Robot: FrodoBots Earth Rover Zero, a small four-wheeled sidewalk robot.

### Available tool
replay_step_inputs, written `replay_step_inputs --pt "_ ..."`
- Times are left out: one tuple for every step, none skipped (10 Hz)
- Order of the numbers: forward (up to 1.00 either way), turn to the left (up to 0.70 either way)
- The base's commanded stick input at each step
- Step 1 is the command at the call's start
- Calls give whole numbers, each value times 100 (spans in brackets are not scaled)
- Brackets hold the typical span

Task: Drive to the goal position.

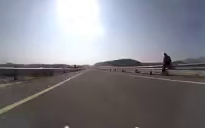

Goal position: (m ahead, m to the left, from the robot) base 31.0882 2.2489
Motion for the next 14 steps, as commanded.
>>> replay_step_inputs --pt "100 0" --pt "100 0" --pt "100 0" --pt "100 0" --pt "100 0" --pt "100 0" --pt "100 0" --pt "100 0" --pt "100 0" --pt "100 0" --pt "100 0" --pt "100 0" --pt "100 0" --pt "100 0"
